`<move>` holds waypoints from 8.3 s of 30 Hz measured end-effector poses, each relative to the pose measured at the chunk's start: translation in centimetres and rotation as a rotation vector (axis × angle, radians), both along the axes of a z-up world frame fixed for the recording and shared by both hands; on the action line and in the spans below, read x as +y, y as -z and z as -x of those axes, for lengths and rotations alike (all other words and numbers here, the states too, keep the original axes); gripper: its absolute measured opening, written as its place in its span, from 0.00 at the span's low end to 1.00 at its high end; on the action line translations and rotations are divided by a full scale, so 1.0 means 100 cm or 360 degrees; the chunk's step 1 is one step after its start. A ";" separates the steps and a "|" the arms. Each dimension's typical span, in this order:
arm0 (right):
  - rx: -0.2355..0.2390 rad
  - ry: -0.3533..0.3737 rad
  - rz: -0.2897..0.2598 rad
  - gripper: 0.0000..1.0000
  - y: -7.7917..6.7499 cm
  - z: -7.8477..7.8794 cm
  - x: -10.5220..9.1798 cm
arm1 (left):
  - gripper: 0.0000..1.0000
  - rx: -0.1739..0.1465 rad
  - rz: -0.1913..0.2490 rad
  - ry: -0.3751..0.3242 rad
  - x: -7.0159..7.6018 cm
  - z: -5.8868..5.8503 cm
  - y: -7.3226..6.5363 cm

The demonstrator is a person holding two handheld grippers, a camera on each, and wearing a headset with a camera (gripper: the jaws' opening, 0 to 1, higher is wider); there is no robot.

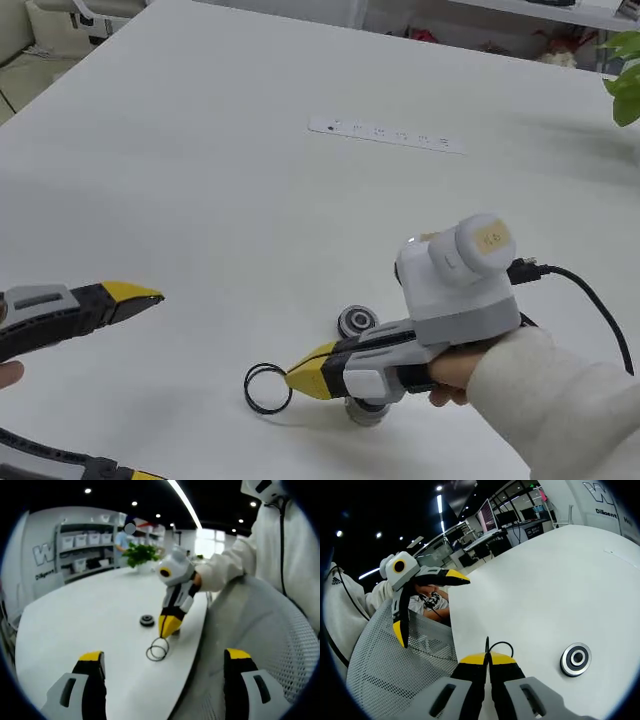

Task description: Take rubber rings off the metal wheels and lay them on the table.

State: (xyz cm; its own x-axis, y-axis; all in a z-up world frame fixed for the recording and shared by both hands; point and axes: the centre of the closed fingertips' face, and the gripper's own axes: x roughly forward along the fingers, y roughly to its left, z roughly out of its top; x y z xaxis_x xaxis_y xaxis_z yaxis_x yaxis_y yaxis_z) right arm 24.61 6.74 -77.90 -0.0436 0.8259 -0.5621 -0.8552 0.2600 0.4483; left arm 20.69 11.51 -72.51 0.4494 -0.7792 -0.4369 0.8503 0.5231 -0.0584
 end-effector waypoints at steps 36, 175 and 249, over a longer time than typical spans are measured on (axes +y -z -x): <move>-0.0045 0.0060 0.0080 0.00 0.017 -0.013 -0.003 | 0.99 -0.0008 -0.0021 -0.0030 0.004 -0.002 0.003; -0.0461 0.0301 -0.0016 0.23 -0.024 -0.089 -0.069 | 0.96 -0.0159 -0.0117 0.0009 -0.002 -0.037 -0.037; -0.0604 0.0025 0.0010 0.24 0.021 -0.085 -0.080 | 0.28 -0.0145 -0.0161 0.0342 -0.130 -0.134 0.049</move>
